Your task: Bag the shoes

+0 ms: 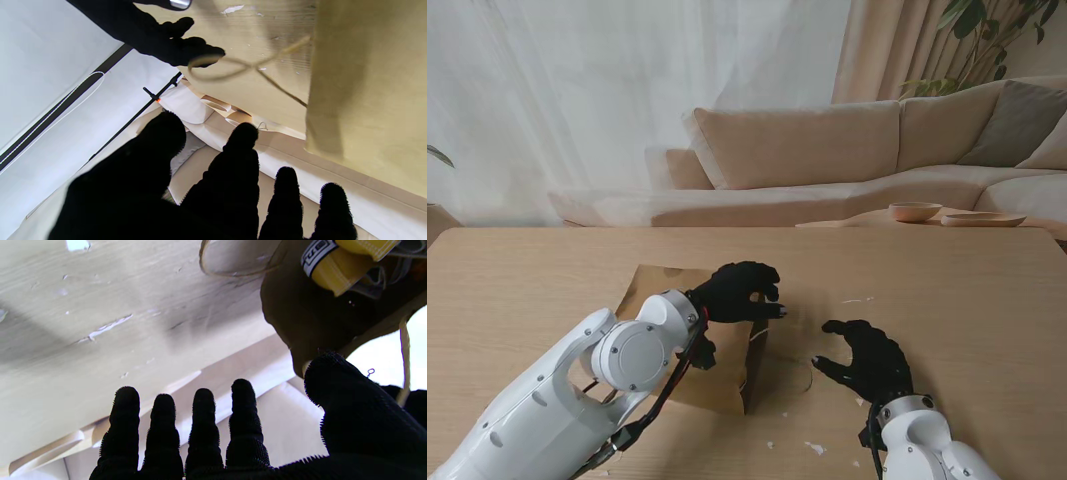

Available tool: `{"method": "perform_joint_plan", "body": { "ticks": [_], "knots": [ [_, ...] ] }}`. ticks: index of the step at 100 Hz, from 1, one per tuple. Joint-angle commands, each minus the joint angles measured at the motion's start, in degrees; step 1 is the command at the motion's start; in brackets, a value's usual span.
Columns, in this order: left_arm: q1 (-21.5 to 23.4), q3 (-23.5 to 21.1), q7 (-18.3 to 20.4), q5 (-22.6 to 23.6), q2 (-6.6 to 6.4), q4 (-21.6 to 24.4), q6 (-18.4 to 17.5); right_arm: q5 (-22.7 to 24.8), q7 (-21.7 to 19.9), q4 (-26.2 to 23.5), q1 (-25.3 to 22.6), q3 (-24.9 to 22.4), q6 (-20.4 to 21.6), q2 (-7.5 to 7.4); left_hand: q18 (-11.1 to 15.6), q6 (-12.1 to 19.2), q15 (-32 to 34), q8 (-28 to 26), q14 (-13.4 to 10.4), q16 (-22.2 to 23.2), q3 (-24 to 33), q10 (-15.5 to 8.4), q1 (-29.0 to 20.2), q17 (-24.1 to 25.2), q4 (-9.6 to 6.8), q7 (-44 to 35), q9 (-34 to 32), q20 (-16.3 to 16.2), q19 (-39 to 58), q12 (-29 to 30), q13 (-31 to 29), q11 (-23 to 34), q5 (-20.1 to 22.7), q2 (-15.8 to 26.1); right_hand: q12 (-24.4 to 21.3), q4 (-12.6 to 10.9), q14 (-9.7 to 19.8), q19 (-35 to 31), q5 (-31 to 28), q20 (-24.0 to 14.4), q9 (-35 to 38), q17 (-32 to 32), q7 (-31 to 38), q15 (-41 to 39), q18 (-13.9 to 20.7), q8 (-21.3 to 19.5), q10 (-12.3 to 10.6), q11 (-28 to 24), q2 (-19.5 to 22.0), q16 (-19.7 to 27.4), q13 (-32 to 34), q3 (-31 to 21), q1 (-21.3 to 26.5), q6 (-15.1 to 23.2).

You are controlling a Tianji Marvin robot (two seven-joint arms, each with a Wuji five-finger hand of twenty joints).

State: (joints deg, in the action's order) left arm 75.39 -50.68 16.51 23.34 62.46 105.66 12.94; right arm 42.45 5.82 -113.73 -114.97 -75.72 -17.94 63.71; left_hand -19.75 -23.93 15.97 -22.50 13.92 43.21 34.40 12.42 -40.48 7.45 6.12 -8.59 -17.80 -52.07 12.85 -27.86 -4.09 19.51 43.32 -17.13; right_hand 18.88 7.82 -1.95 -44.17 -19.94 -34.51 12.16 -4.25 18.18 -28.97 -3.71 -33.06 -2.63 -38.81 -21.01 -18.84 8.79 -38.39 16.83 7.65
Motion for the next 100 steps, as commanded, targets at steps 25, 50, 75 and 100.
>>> {"method": "perform_joint_plan", "body": {
  "ticks": [25, 50, 75, 100],
  "knots": [
    [11.43, -10.16, -2.42, 1.68, -0.85, 2.55, -8.13, -1.37, 4.54, -1.61, 0.25, 1.78, -0.37, 1.46, 2.31, 13.39, -10.87, 6.34, -3.51, -6.05, -7.33, -4.8, -0.4, -1.47, -2.18, 2.02, 4.55, 14.63, -6.96, 6.3, 2.18, -5.0, -14.47, 4.82, -0.8, -3.93, 0.13, 4.02, 3.56, -0.82, -1.77, 1.04, -1.71, 1.91, -1.18, -0.41, -0.54, 1.31, 5.03, 0.52, -1.81, 3.41, 0.87, -1.62],
    [22.69, -17.66, -10.11, 5.98, -0.18, 4.31, -15.96, -3.05, 9.33, -2.47, 1.93, 5.84, 2.35, 2.36, 3.41, 15.12, -12.9, 8.63, -5.42, -16.14, -9.8, -6.25, -1.66, -2.89, -2.72, -0.19, 7.07, 30.68, -11.65, 9.93, 2.72, -6.89, -18.36, 5.19, -3.21, -6.21, -0.2, 12.64, 5.04, 0.87, -1.52, 2.22, -4.8, 9.61, -1.82, 1.65, -0.07, 7.55, 8.28, 4.55, -1.81, 4.55, 4.29, -1.28],
    [30.77, -20.84, -17.2, 5.01, 0.95, 4.11, -21.52, -6.56, 12.05, -1.4, 4.75, 10.84, 6.46, 3.08, 4.29, 18.8, -14.91, 9.89, -7.09, -27.85, -14.21, -8.48, -1.02, -3.46, -2.84, -0.88, 8.07, 42.5, -13.35, 13.87, 2.61, -11.14, -21.92, 6.72, -5.23, -6.21, 0.43, 20.49, 5.51, 1.92, -1.16, 3.92, -7.41, 16.57, -1.57, 2.49, -3.41, 13.25, 9.64, 7.22, -2.38, 7.56, 3.79, 2.55],
    [34.57, -20.73, -23.63, 3.61, 2.2, 2.05, -25.61, -8.75, 13.27, 1.93, 6.16, 13.69, 10.99, 3.36, 5.95, 18.86, -15.58, 9.79, -8.49, -28.82, -13.96, -9.51, -1.44, -3.69, -2.97, -1.54, 8.89, 42.94, -13.32, 13.88, 2.52, -12.27, -22.88, 7.89, -6.15, -6.09, 2.3, 23.03, 4.68, 0.35, -0.8, 5.39, -10.85, 19.82, -0.42, 2.41, -7.03, 16.07, 10.28, 7.63, -2.58, 10.48, 3.94, 5.89]
  ]
}}
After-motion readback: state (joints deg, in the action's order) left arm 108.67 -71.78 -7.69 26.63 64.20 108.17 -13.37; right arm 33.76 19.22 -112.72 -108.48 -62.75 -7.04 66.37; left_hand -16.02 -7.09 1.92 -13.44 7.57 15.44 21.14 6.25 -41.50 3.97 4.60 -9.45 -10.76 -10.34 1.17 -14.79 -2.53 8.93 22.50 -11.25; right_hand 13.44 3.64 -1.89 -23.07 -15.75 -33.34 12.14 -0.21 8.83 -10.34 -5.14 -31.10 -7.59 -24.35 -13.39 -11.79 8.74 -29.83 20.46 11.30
